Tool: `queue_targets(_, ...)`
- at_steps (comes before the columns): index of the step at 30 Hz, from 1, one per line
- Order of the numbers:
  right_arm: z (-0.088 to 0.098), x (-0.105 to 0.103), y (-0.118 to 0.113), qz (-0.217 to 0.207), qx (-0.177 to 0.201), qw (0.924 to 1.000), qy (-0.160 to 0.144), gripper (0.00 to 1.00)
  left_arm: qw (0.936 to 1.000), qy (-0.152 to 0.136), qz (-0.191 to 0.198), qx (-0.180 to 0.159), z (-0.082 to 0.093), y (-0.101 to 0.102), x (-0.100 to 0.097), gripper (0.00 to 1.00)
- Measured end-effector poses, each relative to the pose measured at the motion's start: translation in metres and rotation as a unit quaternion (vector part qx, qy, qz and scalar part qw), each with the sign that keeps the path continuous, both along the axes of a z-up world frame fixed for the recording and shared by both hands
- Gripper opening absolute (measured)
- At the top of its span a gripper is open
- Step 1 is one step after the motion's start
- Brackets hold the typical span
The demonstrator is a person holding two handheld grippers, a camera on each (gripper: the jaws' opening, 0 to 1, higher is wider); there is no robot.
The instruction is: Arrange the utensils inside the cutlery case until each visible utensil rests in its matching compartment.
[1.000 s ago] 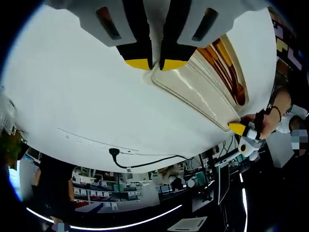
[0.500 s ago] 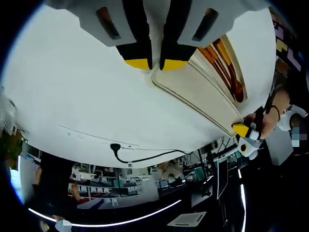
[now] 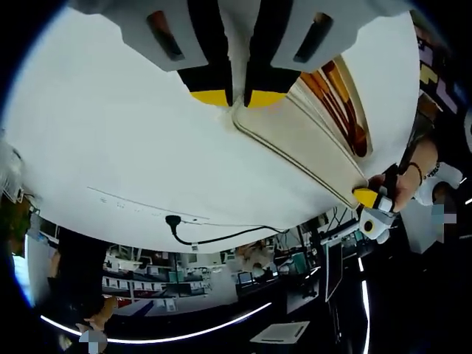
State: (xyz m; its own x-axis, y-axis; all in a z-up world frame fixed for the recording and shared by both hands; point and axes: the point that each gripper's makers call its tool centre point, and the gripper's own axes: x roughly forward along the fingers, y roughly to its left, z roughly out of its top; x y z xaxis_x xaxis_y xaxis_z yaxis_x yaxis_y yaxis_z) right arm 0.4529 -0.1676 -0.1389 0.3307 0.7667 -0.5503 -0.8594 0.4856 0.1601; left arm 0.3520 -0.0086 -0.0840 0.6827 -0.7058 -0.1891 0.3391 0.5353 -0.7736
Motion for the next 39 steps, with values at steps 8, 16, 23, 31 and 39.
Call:
queue_targets(8,0.011,0.002,-0.002,0.004,0.021,0.9996,-0.016,0.07,0.999,-0.044,-0.004,-0.004,0.012,0.007,0.003,0.04)
queue_targets(16,0.034,0.006,-0.008,0.005,0.029,0.9977,-0.062,0.17,0.9909,-0.13,-0.012,0.034,0.031,0.012,0.003,0.03)
queue_targets(23,0.063,0.005,-0.011,0.041,0.012,0.9879,-0.149,0.25,0.971,-0.226,-0.02,0.077,0.055,0.011,-0.003,0.03)
queue_targets(31,0.085,-0.025,-0.001,0.134,-0.054,0.9532,-0.266,0.35,0.9464,-0.293,-0.032,0.134,0.066,0.008,-0.009,0.03)
queue_targets(39,0.089,-0.051,0.014,0.208,-0.113,0.9159,-0.324,0.37,0.9124,-0.36,-0.072,0.18,0.083,-0.014,-0.026,0.03)
